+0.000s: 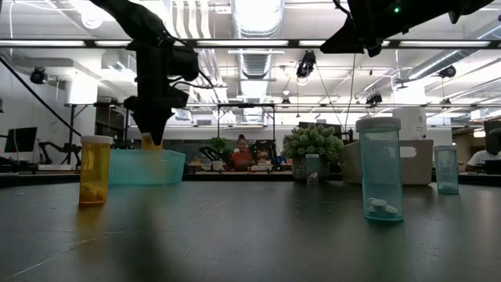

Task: Pick and place medicine bottles into bin by pill shape (circle, oval)
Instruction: Put the left orange capsule bottle into the green bin

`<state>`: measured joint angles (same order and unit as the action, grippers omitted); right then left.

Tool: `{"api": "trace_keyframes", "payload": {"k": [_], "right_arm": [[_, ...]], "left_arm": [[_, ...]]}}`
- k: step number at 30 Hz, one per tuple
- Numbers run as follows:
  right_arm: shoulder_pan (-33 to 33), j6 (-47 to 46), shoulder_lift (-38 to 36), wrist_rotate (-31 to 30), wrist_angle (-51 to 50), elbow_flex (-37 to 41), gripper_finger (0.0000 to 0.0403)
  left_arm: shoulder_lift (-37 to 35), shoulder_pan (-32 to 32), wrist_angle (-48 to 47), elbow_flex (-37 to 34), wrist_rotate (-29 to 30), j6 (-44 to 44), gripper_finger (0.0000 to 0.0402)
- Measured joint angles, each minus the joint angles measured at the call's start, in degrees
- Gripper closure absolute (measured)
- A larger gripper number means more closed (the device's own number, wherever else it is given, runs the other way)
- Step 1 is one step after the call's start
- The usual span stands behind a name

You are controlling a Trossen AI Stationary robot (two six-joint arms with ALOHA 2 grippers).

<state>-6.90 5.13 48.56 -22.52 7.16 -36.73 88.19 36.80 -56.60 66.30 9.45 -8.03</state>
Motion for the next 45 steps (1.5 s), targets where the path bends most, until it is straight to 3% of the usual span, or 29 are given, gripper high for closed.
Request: {"api": "trace_keyframes", "payload": {"k": [45], "right_arm": [[-0.07,0.04,-0.02,0.0,-0.24,0.0,0.033]], "left_arm": [[0.21,1.88,1.43,-1.89,0.37,-0.3,0.0201]]}}
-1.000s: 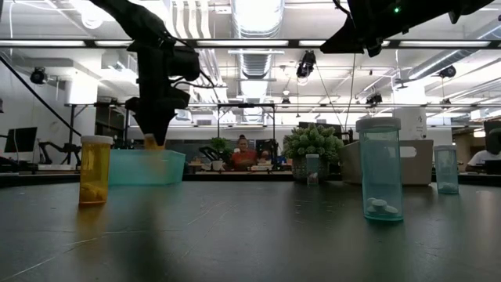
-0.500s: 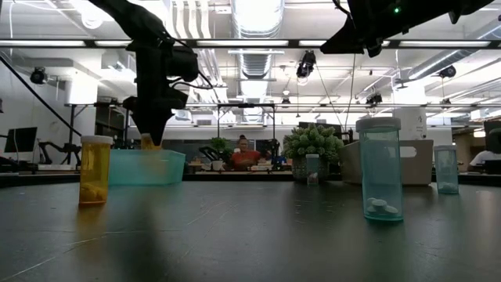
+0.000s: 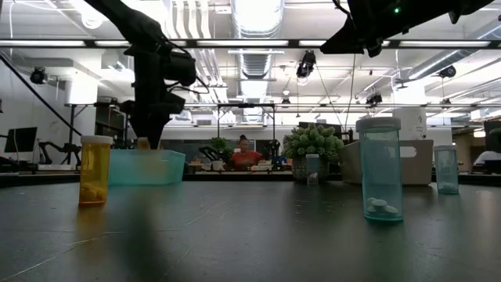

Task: Pick and place medicine bottles into bin by pill shape (circle, oval)
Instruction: Put the left orange capsule bottle into the green bin

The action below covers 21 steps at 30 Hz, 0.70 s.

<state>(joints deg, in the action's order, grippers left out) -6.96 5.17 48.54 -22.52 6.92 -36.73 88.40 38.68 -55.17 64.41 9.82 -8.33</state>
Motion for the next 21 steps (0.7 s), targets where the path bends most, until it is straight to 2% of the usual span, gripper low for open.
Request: {"api": "trace_keyframes", "payload": {"k": [13,21], "right_arm": [[0.02,0.44,0.01,0.0,-0.2,0.0,0.0324],[0.02,0.44,0.02,0.0,-0.21,0.0,0.0326]], "left_arm": [[0.07,0.0,3.8,-4.17,-0.09,-1.61,0.0199],[0.07,0.0,4.33,-4.93,-0.07,-1.34,0.016]]}}
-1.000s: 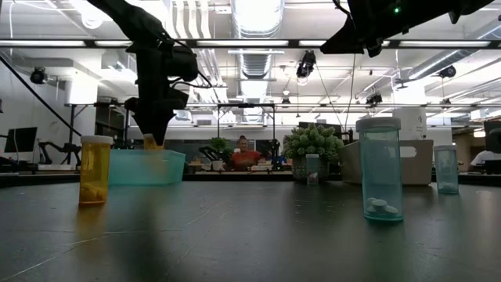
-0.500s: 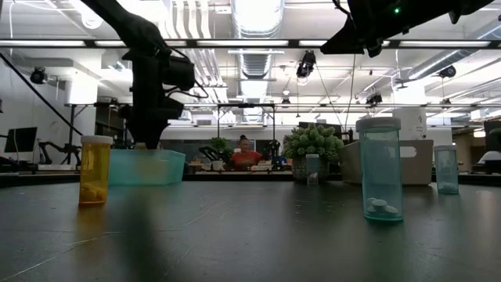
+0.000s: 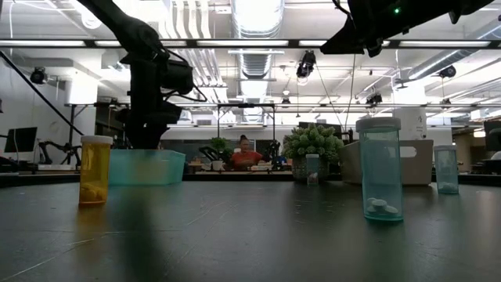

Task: Pick and place medicine bottles into bin by pill shape (circle, oval)
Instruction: Put the left orange capsule bottle into the green bin, then put the bottom blue tablet bottle into the white bin

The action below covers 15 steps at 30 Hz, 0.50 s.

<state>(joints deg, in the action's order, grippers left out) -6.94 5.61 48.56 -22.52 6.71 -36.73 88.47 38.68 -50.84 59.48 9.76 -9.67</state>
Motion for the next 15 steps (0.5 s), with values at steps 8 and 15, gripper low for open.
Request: {"api": "trace_keyframes", "payload": {"k": [8,15], "right_arm": [[0.04,0.0,0.0,0.0,-0.56,0.0,0.0332],[0.04,0.42,0.0,0.0,-0.49,0.0,0.0324]], "left_arm": [[-1.32,-0.03,0.1,-0.02,0.19,0.13,0.015],[-8.73,-1.12,-0.17,0.66,0.35,0.11,0.0149]]}}
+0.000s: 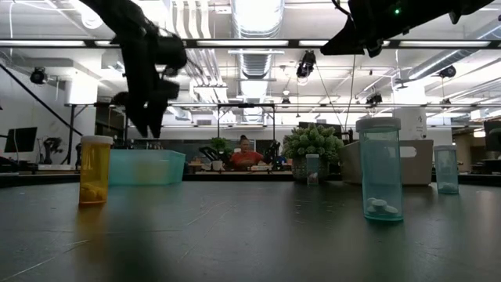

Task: Pick and place medicine bottles into bin by pill shape (circle, oval)
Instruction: Put the bottom blue tablet bottle into the white bin

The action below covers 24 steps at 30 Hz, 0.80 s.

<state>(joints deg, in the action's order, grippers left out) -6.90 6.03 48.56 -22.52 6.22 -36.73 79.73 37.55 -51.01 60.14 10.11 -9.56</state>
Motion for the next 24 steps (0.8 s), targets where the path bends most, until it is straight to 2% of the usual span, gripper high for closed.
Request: {"api": "trace_keyframes", "payload": {"k": [7,14,18,24], "right_arm": [[0.0,3.01,0.0,0.31,0.02,0.0,0.0331],[0.0,5.27,0.0,0.68,0.02,0.7,0.0339],[0.0,5.68,0.0,0.92,0.04,0.76,0.034],[0.02,7.02,0.0,5.03,0.04,0.81,0.0339]], "left_arm": [[-11.26,-5.45,7.82,-1.68,0.04,-0.61,0.0149],[-19.49,-16.32,22.42,-8.04,0.0,-2.15,0.015],[-21.99,-22.83,29.05,-11.78,0.0,-2.09,0.015],[-23.16,-29.51,36.5,-15.59,-0.04,-1.86,0.015]]}}
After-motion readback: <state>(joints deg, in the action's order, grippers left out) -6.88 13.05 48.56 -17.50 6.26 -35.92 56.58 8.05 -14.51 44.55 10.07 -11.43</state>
